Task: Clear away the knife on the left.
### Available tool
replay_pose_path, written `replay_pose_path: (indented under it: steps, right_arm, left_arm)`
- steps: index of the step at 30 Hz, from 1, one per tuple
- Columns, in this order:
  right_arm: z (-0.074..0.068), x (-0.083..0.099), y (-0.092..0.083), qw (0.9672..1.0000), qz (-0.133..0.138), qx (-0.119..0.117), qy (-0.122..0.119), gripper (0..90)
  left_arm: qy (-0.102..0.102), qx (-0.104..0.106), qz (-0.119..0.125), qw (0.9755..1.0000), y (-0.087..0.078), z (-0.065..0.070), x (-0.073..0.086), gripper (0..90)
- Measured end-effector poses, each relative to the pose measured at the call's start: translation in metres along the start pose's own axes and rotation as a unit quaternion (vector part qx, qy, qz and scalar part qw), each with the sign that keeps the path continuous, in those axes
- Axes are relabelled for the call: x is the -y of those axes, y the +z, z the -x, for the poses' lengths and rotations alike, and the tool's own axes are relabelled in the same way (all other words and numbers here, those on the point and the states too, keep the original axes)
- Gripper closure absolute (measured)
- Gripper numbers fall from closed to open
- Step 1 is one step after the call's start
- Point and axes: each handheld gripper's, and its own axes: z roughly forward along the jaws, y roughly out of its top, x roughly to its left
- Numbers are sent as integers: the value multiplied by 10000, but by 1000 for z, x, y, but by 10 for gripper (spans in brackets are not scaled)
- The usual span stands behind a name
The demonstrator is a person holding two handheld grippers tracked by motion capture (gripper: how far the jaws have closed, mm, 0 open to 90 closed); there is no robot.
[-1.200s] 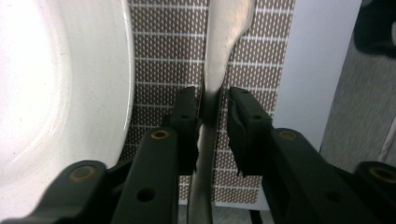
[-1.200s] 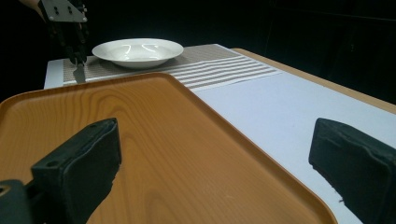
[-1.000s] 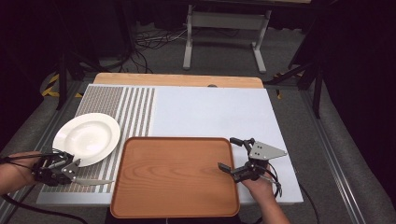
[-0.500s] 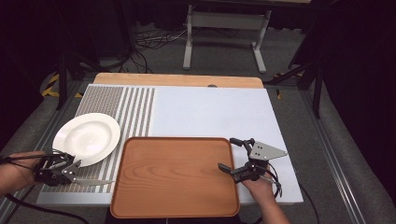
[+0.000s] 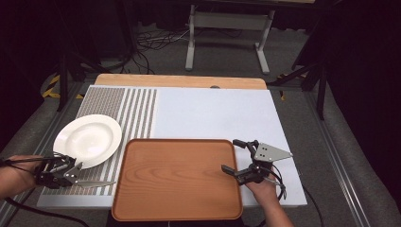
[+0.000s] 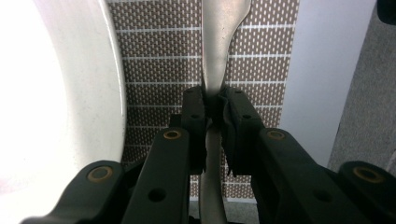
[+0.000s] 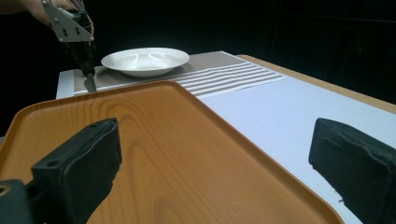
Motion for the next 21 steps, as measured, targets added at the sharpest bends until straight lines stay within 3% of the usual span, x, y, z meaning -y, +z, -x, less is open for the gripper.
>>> replay_pose_path:
  steps: [4, 5, 7, 8, 10, 11, 12, 14, 15, 21]
  right_arm:
    - [1, 0, -1, 10000, 17, 21, 12, 29]
    - [1, 0, -1, 10000, 28, 19, 17, 28]
    - [0, -1, -1, 10000, 31, 13, 9, 28]
    - [0, -1, -1, 10000, 42, 4, 13, 29]
    - [0, -1, -2, 10000, 51, 13, 13, 28]
    - [0, -1, -2, 10000, 54, 20, 16, 29]
    - [0, -1, -2, 10000, 54, 20, 16, 29]
    - [0, -2, -2, 10000, 60, 41, 9, 28]
    - [0, -2, -3, 10000, 61, 42, 10, 28]
    - [1, -2, -5, 9999, 69, 83, 28, 29]
  left_arm:
    - [-134, 18, 135, 9998, -5, 3, -1, 806]
    - [-190, -75, 12, 9998, -10, 3, -2, 806]
    - [-231, -138, 59, 9996, -14, 2, -2, 806]
    - [-374, -133, 83, 9992, -19, 1, -2, 806]
    - [-422, -118, 71, 9990, -22, 1, -2, 806]
    - [-603, -123, 113, 9980, -29, 0, -3, 806]
    - [-603, -123, 113, 9980, -29, 0, -3, 806]
    - [-1072, -94, 282, 9938, -41, -2, -5, 806]
    - [-1207, -52, 297, 9922, -45, -3, -6, 805]
    - [-1653, 47, 551, 9847, -62, -6, -11, 805]
